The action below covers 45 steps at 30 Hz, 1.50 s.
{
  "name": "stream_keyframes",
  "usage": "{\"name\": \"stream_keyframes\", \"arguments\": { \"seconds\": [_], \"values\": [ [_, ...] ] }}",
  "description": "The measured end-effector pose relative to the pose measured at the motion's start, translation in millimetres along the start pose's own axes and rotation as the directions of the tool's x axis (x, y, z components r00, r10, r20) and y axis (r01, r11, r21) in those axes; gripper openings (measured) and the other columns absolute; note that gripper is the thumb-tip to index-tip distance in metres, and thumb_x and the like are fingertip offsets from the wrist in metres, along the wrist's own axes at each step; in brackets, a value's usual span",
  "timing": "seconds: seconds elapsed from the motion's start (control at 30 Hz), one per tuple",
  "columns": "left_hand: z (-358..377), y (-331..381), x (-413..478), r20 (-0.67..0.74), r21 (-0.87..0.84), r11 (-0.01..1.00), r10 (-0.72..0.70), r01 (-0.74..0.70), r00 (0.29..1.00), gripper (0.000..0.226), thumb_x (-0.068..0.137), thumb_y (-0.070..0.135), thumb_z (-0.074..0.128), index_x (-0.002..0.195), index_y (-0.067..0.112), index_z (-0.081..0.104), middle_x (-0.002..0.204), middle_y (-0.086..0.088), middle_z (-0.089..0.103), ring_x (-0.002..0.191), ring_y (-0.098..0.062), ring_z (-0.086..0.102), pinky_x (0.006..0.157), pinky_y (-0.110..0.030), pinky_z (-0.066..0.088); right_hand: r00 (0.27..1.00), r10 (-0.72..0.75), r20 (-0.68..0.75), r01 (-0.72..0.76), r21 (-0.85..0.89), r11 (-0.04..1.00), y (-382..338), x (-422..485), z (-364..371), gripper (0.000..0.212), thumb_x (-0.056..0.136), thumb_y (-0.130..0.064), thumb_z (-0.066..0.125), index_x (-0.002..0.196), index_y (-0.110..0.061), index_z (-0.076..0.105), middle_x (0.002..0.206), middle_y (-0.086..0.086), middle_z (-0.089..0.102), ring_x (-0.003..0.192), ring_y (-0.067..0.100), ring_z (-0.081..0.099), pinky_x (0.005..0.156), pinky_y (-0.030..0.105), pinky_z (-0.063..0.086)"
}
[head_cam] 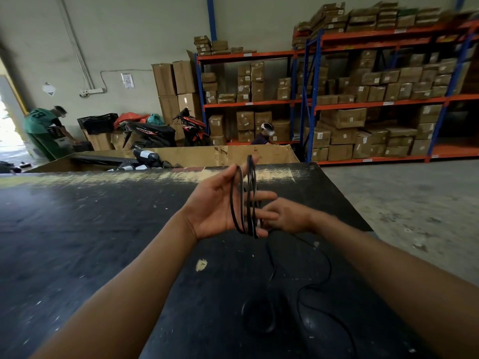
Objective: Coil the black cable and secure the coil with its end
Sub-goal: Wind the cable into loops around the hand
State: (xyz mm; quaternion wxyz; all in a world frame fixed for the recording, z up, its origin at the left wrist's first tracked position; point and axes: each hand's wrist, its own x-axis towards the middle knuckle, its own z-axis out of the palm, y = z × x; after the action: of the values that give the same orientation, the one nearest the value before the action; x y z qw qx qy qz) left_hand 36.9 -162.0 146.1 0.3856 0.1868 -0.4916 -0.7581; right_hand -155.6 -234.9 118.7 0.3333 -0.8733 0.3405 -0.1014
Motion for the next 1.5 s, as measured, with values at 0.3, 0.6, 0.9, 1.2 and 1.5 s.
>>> {"name": "stream_keyframes", "arguments": {
  "seconds": [0.3,0.6,0.9,1.2,1.5],
  "values": [
    [-2.1,-5.7,-6.4,-0.022,-0.011,0.996,-0.089,0.088,0.996,0.046,0.100,0.053,0.032,0.145,0.046,0.038,0.156,-0.029,0.023,0.135,-0.059,0.026,0.096,-0.073,0.035,0.980,-0.154,-0.125,0.001,-0.772,0.636,-19.4,27.0,-49.6,0.006,0.090,-0.030,0.058,0.091,-0.024,0.059,0.090,-0.005,0.058,0.087,0.016,0.056,0.079,0.041,0.051],
    [-5.2,-11.9,-9.7,-0.070,-0.006,0.985,-0.171,0.171,0.983,0.046,0.097,0.051,0.040,0.143,0.045,0.043,0.153,-0.026,0.030,0.130,-0.056,0.037,0.095,-0.071,0.037,0.951,-0.228,-0.207,-0.061,-0.852,0.520,-25.1,34.5,-78.0,0.002,0.090,-0.032,0.061,0.092,-0.031,0.061,0.097,-0.007,0.063,0.101,0.018,0.056,0.095,0.052,0.040],
    [-21.8,-20.4,3.2,-0.285,0.045,0.969,-0.220,0.243,0.933,0.040,0.095,0.049,0.045,0.132,0.040,0.057,0.135,-0.024,0.039,0.107,-0.049,0.055,0.092,-0.072,0.041,0.920,-0.266,-0.286,-0.138,-0.875,0.463,-50.5,28.4,-92.0,0.003,0.087,-0.034,0.063,0.089,-0.032,0.066,0.098,-0.004,0.063,0.108,0.023,0.050,0.093,0.059,0.036],
    [-35.7,-10.5,10.6,-0.371,0.051,0.979,-0.165,0.197,0.914,0.040,0.085,0.049,0.060,0.121,0.031,0.066,0.113,-0.017,0.045,0.093,-0.041,0.055,0.079,-0.067,0.050,0.871,-0.267,-0.413,-0.258,-0.846,0.467,-65.0,18.0,-100.5,0.008,0.086,-0.036,0.061,0.081,-0.030,0.062,0.077,-0.004,0.059,0.091,0.020,0.054,0.095,0.059,0.034],
    [-34.0,-18.0,16.0,-0.385,0.057,0.970,-0.197,0.236,0.902,0.034,0.094,0.049,0.048,0.118,0.036,0.069,0.097,-0.010,0.046,0.087,-0.036,0.054,0.079,-0.061,0.053,0.863,-0.217,-0.457,-0.232,-0.739,0.632,-71.5,9.2,-102.7,0.011,0.085,-0.042,0.063,0.086,-0.031,0.059,0.088,-0.004,0.064,0.087,0.019,0.055,0.094,0.054,0.032]
  ]
}}
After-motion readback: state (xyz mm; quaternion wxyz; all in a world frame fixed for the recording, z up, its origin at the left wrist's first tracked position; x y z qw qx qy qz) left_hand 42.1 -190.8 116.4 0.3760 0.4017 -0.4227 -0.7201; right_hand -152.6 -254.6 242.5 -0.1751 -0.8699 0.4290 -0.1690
